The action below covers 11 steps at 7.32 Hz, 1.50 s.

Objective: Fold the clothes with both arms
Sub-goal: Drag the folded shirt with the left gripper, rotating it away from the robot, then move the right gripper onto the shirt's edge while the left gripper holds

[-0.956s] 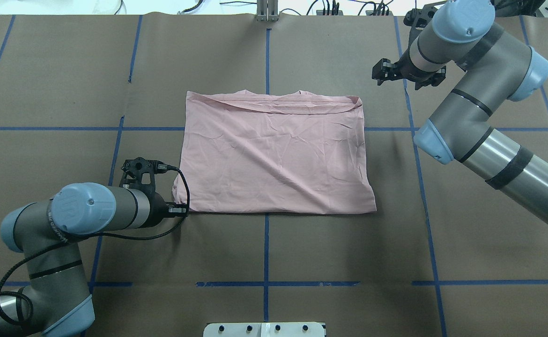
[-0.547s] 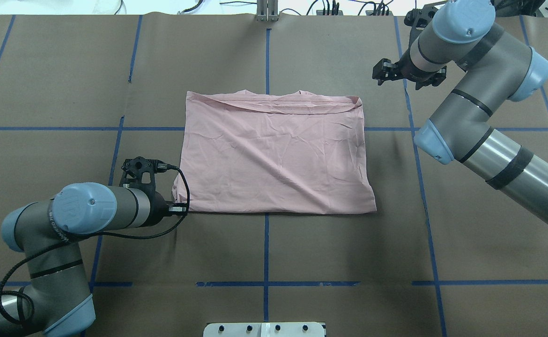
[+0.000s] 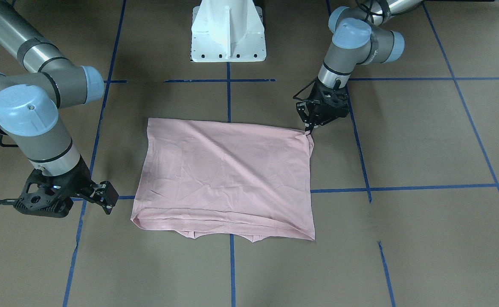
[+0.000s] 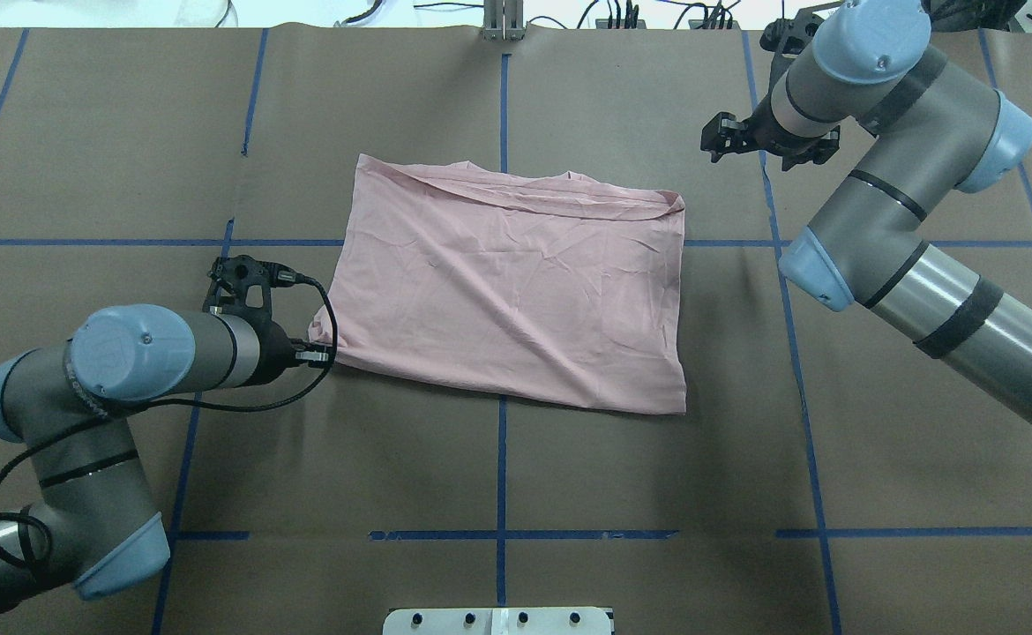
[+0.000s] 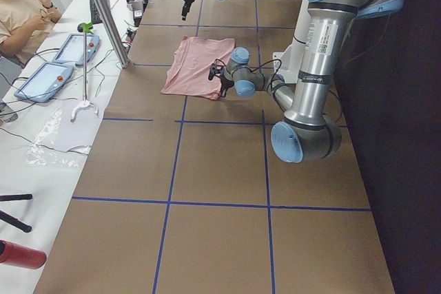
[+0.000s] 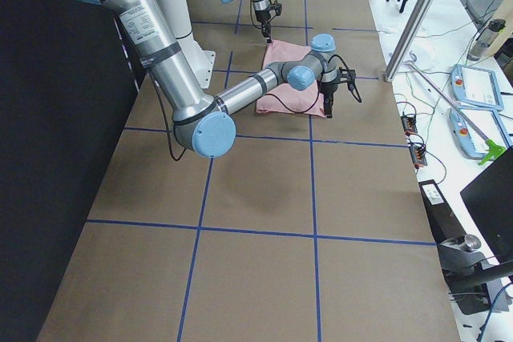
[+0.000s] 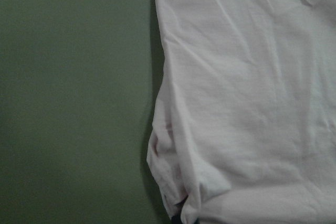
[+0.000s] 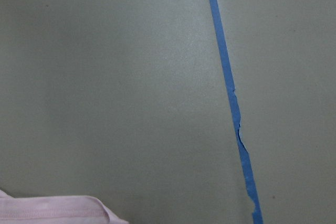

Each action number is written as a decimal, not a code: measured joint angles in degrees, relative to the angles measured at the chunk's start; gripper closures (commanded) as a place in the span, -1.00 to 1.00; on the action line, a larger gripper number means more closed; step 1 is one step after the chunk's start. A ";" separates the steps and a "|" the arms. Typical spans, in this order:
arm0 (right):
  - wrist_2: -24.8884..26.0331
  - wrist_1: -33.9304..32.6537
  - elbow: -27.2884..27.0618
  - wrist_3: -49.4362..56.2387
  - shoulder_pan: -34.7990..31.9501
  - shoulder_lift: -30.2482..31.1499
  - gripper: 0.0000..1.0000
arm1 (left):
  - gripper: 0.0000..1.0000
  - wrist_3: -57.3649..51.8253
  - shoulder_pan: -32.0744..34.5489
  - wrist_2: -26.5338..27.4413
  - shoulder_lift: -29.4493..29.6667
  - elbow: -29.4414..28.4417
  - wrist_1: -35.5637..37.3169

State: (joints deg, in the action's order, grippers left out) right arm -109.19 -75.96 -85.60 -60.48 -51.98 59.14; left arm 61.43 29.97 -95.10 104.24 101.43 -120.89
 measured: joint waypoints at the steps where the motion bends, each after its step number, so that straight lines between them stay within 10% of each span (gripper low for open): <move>1: 0.02 0.09 0.00 -0.21 0.12 -0.04 -1.00 | 1.00 -5.46 3.99 -0.07 0.92 -3.10 -0.30; 7: 0.12 -0.05 -0.34 -0.91 0.15 -0.18 -1.00 | 1.00 -21.74 19.46 3.64 26.22 -42.10 -8.69; 8: 0.10 -0.04 -0.62 -1.13 0.26 -0.24 -1.00 | -0.98 -23.59 20.18 4.21 26.68 -43.76 -9.96; 11: 1.52 0.04 -0.64 -8.70 4.51 -3.30 -0.57 | -1.00 -25.76 21.44 -1.58 26.51 -42.31 -12.04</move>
State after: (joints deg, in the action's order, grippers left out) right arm -107.67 -75.92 -86.24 -69.18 -47.47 55.84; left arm 35.67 51.41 -96.68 130.75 59.12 -132.93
